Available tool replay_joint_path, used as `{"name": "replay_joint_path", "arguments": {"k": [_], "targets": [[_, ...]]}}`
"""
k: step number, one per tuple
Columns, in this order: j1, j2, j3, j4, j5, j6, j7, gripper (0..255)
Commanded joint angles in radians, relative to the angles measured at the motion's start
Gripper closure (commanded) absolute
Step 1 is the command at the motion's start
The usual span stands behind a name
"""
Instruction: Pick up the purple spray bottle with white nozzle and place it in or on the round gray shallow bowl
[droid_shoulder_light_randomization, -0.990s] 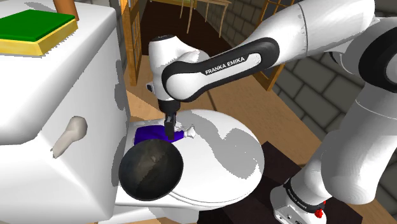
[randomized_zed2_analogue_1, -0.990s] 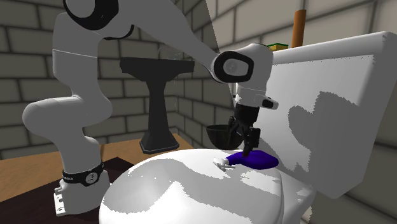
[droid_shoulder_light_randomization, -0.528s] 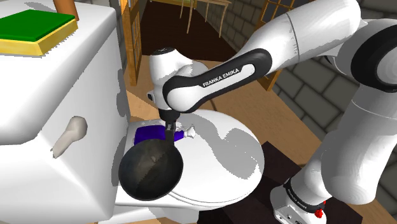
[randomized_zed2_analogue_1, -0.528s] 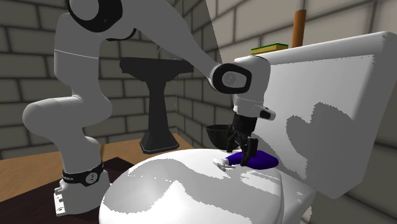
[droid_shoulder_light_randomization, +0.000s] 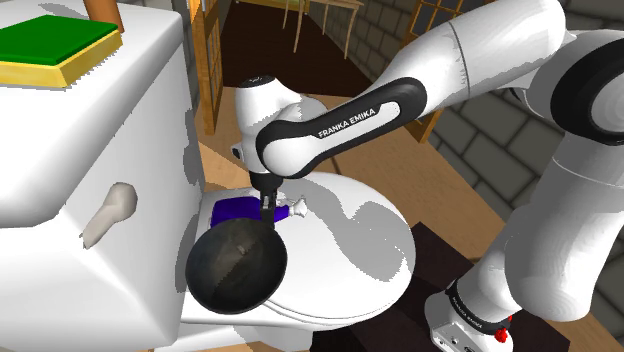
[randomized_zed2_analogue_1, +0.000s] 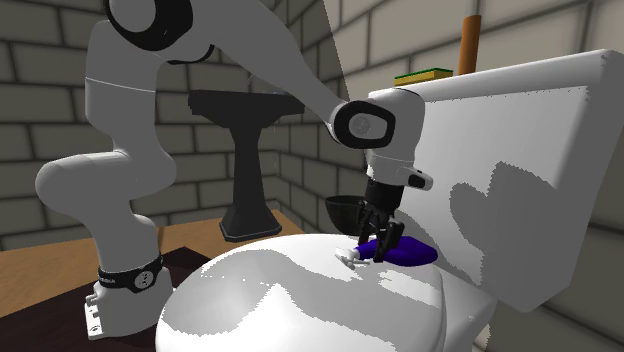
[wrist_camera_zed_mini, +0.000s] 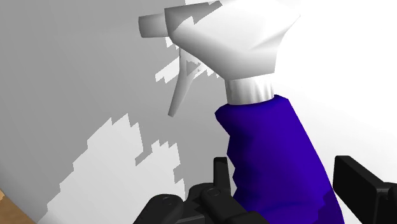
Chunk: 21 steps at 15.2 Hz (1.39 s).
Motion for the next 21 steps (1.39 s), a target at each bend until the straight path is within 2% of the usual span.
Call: {"name": "replay_joint_path", "arguments": {"k": [1, 8, 21], "targets": [[0.0, 0.0, 0.0, 0.0, 0.0, 0.0, 0.0, 255], [0.0, 0.0, 0.0, 0.0, 0.0, 0.0, 0.0, 255], [-0.007, -0.084, 0.007, 0.077, 0.03, -0.156, -0.018, 255]]}}
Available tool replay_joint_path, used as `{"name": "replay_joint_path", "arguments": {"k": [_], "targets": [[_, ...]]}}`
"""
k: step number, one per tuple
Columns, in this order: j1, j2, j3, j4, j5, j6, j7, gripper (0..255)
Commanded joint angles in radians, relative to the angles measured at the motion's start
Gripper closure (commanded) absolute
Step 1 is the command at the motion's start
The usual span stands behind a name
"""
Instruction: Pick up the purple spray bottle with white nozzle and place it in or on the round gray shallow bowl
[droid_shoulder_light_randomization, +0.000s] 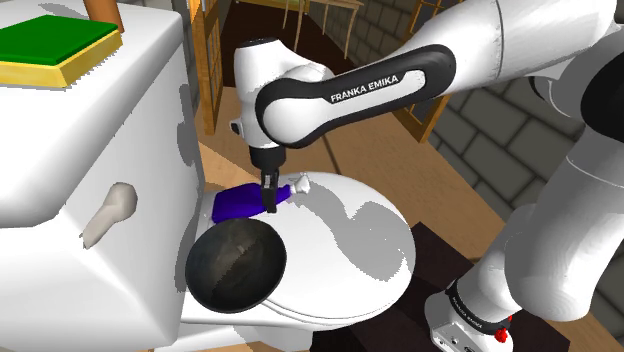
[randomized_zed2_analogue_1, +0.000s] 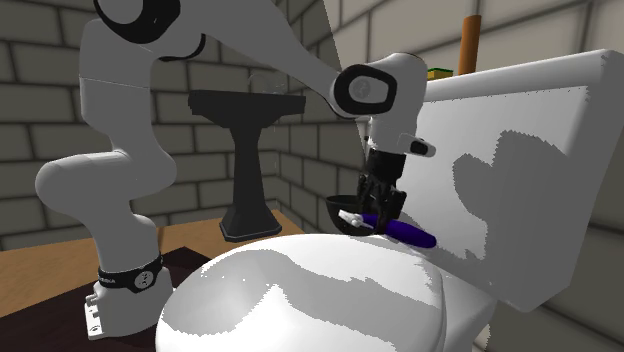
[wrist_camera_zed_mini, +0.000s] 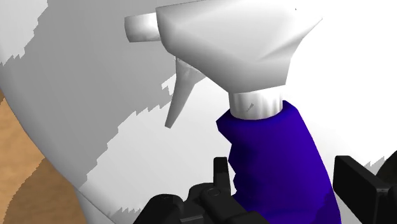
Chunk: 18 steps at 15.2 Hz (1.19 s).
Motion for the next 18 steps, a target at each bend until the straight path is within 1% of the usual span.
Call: {"name": "replay_joint_path", "arguments": {"k": [1, 18], "targets": [[-0.001, -0.01, 0.0, 0.015, 0.003, -0.025, -0.003, 255], [-0.005, -0.066, 0.002, 0.178, 0.022, -0.241, -0.013, 255]]}}
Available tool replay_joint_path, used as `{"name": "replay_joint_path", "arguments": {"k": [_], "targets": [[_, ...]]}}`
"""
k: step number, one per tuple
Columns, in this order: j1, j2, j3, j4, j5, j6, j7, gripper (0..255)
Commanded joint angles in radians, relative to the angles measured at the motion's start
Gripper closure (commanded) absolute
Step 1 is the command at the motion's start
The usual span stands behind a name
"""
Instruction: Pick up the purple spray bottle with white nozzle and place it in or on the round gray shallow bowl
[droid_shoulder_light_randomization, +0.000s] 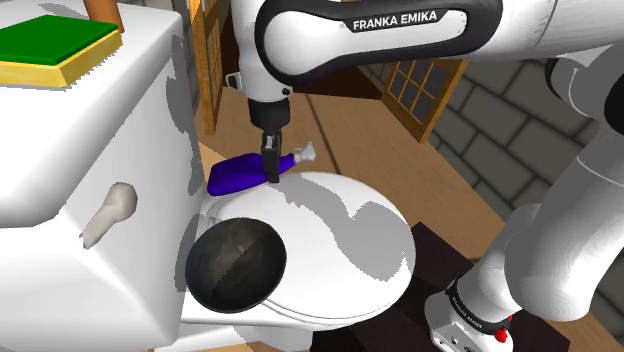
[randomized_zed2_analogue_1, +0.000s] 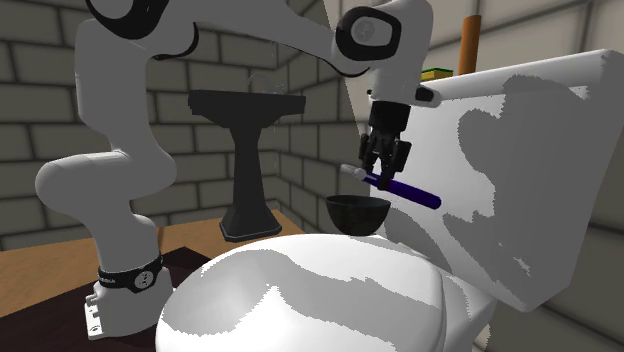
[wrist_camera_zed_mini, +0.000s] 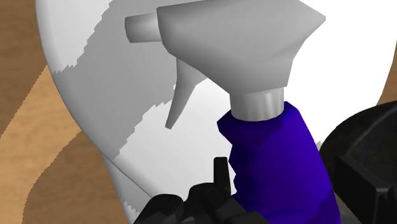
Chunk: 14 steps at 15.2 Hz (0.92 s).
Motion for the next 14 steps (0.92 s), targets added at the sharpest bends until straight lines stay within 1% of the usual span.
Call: {"name": "replay_joint_path", "arguments": {"k": [1, 5, 10, 14], "targets": [[-0.001, -0.009, 0.0, 0.016, 0.003, -0.025, -0.002, 255], [-0.001, -0.012, 0.0, 0.066, 0.004, -0.077, -0.002, 255], [0.062, -0.009, 0.052, 0.072, 0.016, -0.079, 0.111, 255], [0.115, 0.011, 0.095, 0.099, 0.019, -0.083, 0.206, 255]]}}
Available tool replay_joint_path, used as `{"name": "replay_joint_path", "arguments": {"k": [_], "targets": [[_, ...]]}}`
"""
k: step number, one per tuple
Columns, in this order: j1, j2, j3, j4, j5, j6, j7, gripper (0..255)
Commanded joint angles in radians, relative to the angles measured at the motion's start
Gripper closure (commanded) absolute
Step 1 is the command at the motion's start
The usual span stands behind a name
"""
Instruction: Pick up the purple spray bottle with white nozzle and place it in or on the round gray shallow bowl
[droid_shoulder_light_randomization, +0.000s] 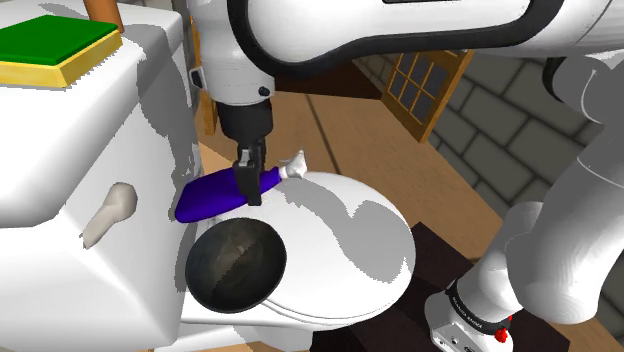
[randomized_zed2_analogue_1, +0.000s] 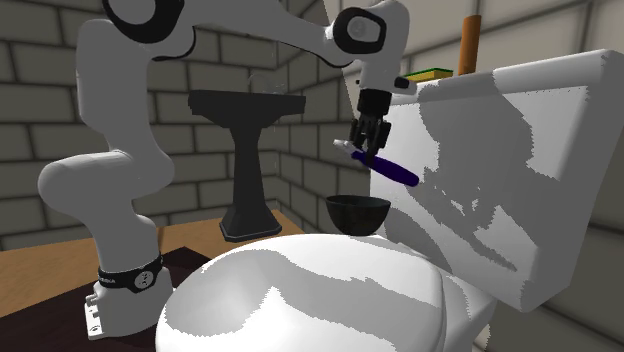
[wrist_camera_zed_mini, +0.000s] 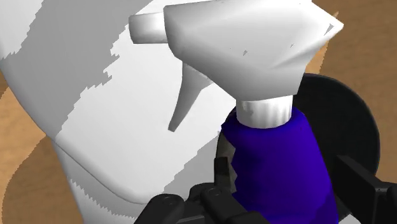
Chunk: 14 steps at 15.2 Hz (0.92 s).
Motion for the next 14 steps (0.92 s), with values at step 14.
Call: {"name": "replay_joint_path", "arguments": {"k": [14], "targets": [[0.072, 0.06, 0.048, -0.066, -0.011, 0.128, 0.119, 255]]}}
